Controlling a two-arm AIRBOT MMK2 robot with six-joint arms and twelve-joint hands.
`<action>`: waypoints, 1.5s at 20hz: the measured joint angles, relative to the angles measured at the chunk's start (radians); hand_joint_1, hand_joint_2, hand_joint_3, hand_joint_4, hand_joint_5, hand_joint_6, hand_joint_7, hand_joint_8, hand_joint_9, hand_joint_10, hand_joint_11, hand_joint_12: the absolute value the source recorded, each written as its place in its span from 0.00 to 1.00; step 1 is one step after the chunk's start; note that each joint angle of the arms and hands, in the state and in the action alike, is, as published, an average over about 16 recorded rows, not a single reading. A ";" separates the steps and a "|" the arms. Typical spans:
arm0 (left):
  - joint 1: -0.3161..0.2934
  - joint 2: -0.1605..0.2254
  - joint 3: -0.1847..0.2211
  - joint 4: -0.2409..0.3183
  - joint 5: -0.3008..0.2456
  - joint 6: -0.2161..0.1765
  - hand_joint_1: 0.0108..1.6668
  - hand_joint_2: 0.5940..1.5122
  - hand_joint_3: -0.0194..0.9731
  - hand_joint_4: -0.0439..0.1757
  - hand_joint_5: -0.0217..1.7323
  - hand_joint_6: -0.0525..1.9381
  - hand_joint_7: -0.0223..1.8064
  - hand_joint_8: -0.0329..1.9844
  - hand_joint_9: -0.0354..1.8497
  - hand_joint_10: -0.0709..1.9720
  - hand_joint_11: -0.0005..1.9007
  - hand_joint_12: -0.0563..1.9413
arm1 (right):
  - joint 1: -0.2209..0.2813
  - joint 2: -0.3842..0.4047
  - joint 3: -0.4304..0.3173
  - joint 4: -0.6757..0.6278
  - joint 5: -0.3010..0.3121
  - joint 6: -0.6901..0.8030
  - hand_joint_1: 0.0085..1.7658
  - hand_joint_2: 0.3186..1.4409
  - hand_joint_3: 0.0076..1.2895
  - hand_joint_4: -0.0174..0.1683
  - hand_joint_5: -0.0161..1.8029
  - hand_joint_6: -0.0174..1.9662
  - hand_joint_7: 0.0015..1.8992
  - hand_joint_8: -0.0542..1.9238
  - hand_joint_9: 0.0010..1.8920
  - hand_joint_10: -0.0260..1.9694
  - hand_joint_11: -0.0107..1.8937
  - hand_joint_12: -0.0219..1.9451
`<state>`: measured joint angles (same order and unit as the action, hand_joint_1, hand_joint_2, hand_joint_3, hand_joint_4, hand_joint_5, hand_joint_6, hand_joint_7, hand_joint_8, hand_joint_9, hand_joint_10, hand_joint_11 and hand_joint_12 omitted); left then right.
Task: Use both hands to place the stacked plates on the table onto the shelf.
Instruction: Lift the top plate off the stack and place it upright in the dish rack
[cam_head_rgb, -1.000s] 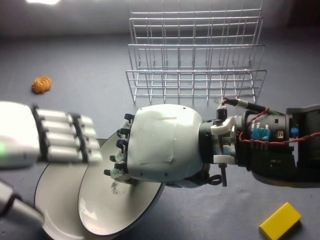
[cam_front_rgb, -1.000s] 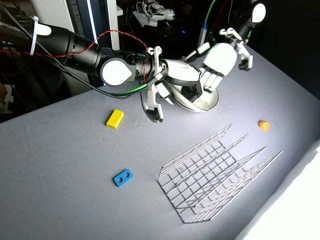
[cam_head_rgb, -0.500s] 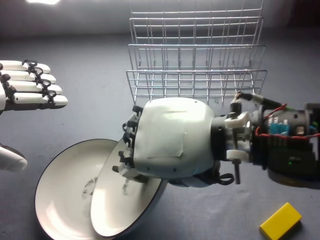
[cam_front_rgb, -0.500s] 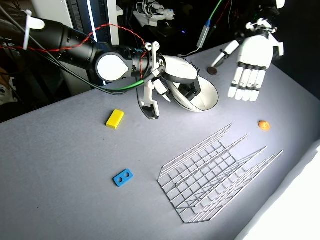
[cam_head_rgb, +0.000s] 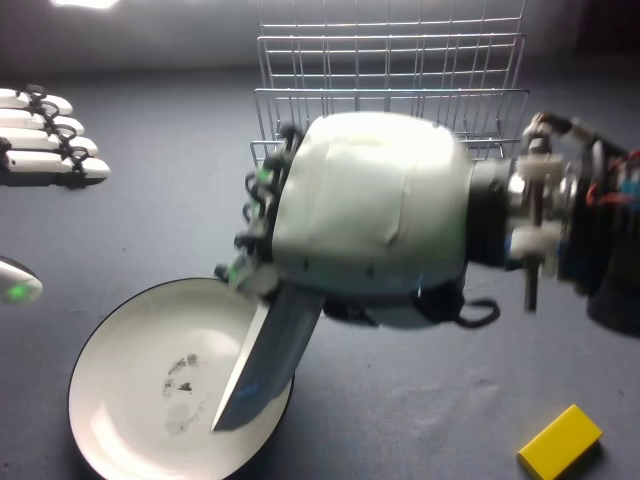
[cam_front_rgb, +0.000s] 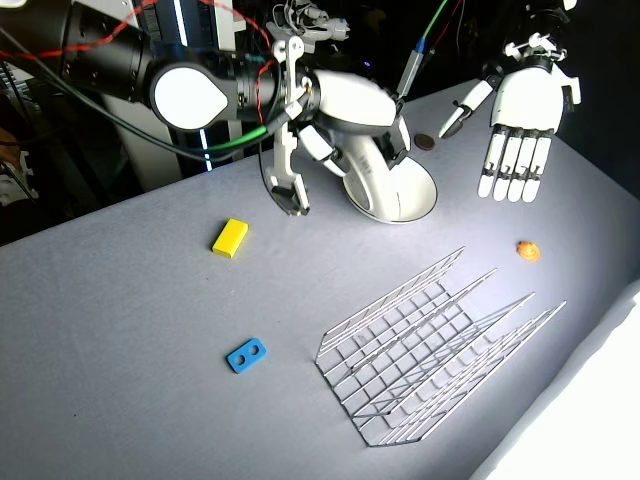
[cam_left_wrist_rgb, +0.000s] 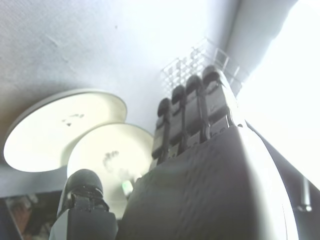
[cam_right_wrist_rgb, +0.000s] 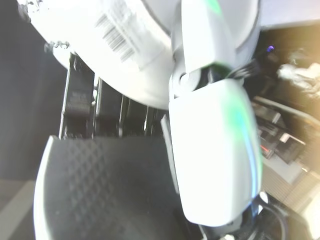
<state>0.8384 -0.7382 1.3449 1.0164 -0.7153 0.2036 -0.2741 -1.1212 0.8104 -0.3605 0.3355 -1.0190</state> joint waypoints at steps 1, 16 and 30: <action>-0.002 0.001 0.005 0.001 0.002 0.000 0.00 0.52 0.03 0.22 0.09 0.03 0.09 0.02 0.07 0.04 0.03 0.06 | 0.012 0.010 -0.006 0.013 0.000 0.000 0.77 0.59 0.00 0.11 0.52 0.48 0.54 0.46 0.50 0.60 0.41 0.69; 0.003 0.006 0.043 0.094 -0.082 -0.001 0.00 0.52 0.04 0.22 0.08 0.03 0.09 0.02 0.08 0.04 0.02 0.11 | 0.200 0.090 0.043 0.240 0.000 0.103 0.77 0.59 0.00 0.10 0.52 0.49 0.55 0.46 0.51 0.60 0.41 0.70; 0.013 -0.002 0.007 0.391 -0.358 0.000 0.00 0.54 0.04 0.22 0.09 0.03 0.10 0.02 0.09 0.04 0.01 0.15 | 0.275 0.093 0.186 0.493 0.008 0.330 0.77 0.59 0.00 0.07 0.51 0.50 0.56 0.45 0.50 0.60 0.41 0.71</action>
<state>0.8518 -0.7405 1.3518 1.4070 -1.0737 0.2035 0.0009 -1.0281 0.9968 0.1323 0.3433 -0.6890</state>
